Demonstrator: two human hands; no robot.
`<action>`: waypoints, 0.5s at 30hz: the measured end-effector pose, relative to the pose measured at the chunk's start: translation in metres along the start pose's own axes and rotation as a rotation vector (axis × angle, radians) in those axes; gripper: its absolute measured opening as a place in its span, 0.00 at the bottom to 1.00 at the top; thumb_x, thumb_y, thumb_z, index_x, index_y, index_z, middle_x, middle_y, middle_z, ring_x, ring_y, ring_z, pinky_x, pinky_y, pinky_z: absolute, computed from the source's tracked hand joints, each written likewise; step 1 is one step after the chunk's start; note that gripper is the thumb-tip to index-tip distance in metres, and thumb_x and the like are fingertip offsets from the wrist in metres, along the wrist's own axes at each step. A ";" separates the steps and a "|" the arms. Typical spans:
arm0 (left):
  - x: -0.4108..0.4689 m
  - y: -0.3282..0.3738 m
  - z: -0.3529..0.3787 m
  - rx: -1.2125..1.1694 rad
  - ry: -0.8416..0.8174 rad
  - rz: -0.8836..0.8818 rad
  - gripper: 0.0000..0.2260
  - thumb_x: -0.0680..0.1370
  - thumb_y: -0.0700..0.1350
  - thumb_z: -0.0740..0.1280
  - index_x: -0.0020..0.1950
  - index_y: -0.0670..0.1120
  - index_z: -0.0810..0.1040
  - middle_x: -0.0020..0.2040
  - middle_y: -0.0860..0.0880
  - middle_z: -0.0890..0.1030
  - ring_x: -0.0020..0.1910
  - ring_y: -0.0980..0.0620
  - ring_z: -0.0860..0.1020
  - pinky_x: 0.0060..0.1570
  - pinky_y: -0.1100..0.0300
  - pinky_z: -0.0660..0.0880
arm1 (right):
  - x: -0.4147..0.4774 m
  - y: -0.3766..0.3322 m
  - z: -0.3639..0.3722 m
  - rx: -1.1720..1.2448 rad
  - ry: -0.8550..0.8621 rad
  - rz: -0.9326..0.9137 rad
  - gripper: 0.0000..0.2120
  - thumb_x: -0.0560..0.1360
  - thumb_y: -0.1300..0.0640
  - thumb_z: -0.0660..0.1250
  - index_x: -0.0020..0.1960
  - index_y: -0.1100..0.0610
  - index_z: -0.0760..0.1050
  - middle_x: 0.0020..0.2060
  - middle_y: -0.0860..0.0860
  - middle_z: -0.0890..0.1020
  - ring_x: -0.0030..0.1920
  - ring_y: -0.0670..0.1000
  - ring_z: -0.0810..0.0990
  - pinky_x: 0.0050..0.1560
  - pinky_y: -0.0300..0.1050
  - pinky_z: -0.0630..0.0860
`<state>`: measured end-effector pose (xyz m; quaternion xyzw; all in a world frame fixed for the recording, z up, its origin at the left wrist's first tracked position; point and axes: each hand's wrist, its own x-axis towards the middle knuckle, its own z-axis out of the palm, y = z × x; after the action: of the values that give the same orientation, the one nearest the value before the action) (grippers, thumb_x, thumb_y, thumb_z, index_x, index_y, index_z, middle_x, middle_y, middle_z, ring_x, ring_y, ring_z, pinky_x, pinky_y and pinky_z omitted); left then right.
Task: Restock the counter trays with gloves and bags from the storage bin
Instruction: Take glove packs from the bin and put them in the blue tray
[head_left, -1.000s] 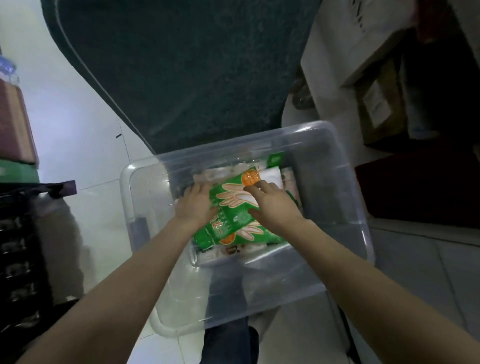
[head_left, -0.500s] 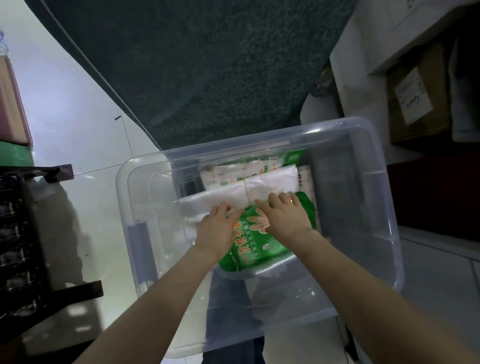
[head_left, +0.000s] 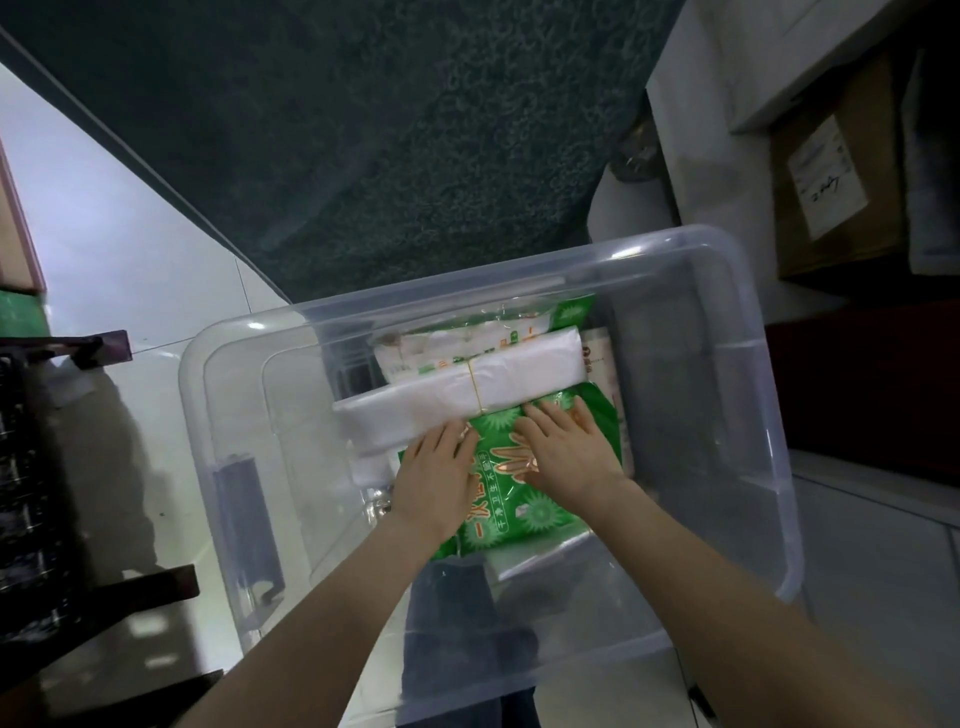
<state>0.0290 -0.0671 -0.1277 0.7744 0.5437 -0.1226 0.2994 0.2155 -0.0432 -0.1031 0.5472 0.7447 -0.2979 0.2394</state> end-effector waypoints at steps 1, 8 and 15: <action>-0.003 0.002 0.004 -0.007 0.004 -0.006 0.25 0.78 0.50 0.61 0.74 0.46 0.63 0.74 0.47 0.64 0.72 0.47 0.63 0.70 0.52 0.59 | -0.001 0.002 0.001 -0.020 -0.024 0.017 0.34 0.76 0.41 0.62 0.75 0.52 0.54 0.78 0.51 0.53 0.78 0.51 0.47 0.75 0.60 0.39; -0.008 0.016 0.000 -0.019 -0.026 -0.070 0.25 0.76 0.52 0.60 0.72 0.48 0.64 0.73 0.50 0.67 0.70 0.47 0.66 0.67 0.51 0.60 | -0.016 0.010 0.000 -0.032 0.000 0.016 0.39 0.74 0.37 0.61 0.77 0.53 0.51 0.72 0.49 0.66 0.74 0.52 0.58 0.75 0.61 0.40; -0.006 0.024 -0.020 -0.006 -0.109 -0.064 0.31 0.72 0.54 0.64 0.73 0.49 0.61 0.64 0.48 0.71 0.60 0.45 0.70 0.59 0.50 0.64 | -0.027 -0.002 -0.011 -0.031 0.066 0.003 0.34 0.75 0.42 0.64 0.74 0.56 0.57 0.64 0.54 0.73 0.68 0.57 0.66 0.74 0.62 0.45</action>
<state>0.0461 -0.0654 -0.1011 0.7480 0.5512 -0.1725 0.3269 0.2215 -0.0542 -0.0765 0.5542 0.7557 -0.2678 0.2237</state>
